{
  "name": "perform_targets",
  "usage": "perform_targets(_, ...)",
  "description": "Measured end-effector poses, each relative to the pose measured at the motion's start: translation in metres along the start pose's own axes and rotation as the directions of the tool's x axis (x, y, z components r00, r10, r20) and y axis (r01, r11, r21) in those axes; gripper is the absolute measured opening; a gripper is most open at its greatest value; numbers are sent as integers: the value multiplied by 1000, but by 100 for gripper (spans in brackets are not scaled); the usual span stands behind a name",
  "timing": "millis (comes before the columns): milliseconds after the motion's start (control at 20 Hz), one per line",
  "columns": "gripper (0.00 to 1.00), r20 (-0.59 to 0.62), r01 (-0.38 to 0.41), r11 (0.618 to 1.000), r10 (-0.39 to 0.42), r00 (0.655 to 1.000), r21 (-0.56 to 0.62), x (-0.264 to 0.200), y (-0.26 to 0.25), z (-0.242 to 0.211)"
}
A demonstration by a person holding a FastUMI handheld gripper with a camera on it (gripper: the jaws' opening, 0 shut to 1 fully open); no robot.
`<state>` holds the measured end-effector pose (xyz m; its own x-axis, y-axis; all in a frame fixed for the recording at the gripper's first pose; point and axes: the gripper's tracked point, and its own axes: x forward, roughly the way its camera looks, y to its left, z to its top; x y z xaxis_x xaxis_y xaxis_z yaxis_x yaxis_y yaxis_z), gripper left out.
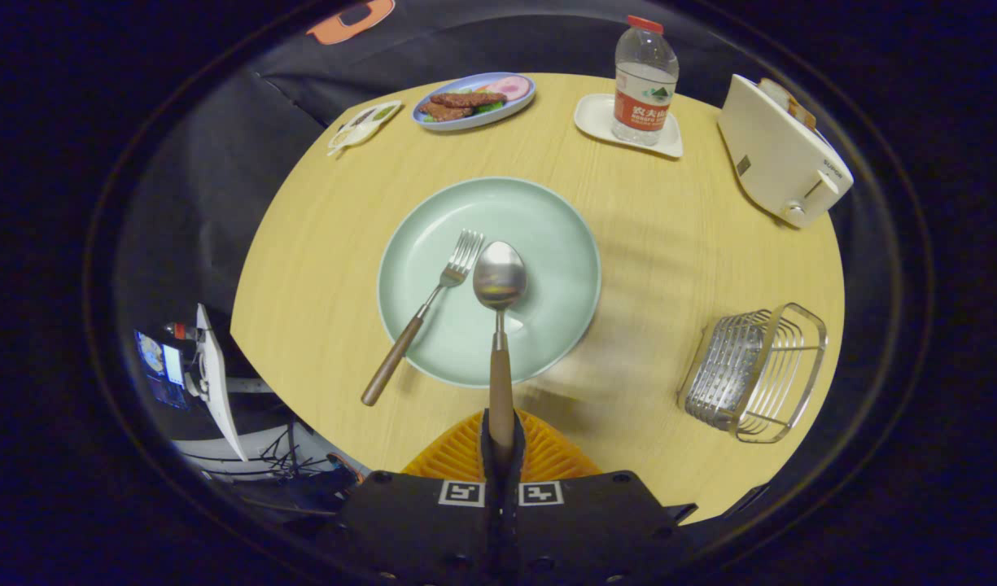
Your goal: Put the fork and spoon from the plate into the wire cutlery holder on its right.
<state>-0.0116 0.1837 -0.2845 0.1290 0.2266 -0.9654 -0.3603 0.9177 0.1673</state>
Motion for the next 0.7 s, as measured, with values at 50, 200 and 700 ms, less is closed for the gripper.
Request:
perform_targets(50,1,12,-13,1000,13,1000,17,-14,0,1)
perform_targets(200,0,68,-16,998,12,998,67,-60,-16,3)
perform_targets(700,0,9,63,928,-72,997,367,-135,-119,-49)
